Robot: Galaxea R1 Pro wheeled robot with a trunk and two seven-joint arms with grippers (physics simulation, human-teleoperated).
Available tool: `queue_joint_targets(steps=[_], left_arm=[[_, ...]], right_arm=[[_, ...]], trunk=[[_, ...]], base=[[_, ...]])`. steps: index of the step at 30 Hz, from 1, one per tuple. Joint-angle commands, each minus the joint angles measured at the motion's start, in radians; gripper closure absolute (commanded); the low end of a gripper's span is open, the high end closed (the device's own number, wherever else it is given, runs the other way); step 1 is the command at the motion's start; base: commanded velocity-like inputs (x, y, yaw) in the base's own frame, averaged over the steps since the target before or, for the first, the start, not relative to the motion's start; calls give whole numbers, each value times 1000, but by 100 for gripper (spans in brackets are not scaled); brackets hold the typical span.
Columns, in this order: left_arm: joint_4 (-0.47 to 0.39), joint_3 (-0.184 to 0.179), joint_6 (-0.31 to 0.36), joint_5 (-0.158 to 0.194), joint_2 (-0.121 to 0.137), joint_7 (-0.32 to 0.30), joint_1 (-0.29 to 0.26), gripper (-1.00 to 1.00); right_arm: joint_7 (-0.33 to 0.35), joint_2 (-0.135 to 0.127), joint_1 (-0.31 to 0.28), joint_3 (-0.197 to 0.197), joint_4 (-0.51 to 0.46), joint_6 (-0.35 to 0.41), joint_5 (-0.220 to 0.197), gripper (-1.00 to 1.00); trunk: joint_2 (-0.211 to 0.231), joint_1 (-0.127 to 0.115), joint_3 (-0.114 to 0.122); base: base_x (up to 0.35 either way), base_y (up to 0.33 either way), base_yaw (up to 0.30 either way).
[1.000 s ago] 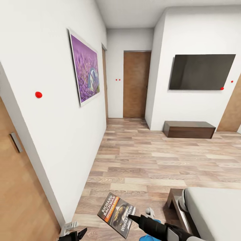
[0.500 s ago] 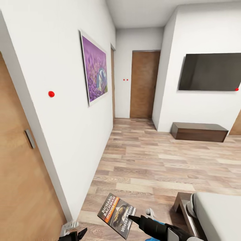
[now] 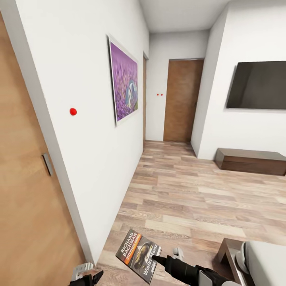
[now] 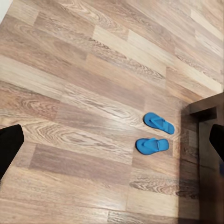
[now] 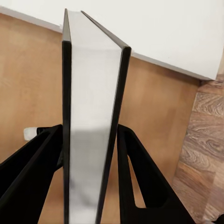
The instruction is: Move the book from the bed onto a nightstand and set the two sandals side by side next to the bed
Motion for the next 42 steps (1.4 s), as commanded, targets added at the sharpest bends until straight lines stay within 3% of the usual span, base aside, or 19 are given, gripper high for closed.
queue_joint_targets(steps=[1,13,26,42], left_arm=[[1,7,-6,-11,1,-1,-1,-100],[1,8,-6,-11,1,-1,-1,-100],[1,8,-6,-11,1,-1,-1,-100],[1,8,-6,-11,1,-1,-1,-100]], right_arm=[[3,0,-1,4,1,9,-11,100],[4,0,-1,4,2,9,-11,100],[3,0,-1,3,2,9,-11,100],[4,0,-1,4,1,9,-11,100]], trunk=[[-2,1,-2],[-2,1,-2],[-2,1,-2],[-2,1,-2]], base=[[318,0,5],[284,0,1],[17,0,174],[27,70,10]])
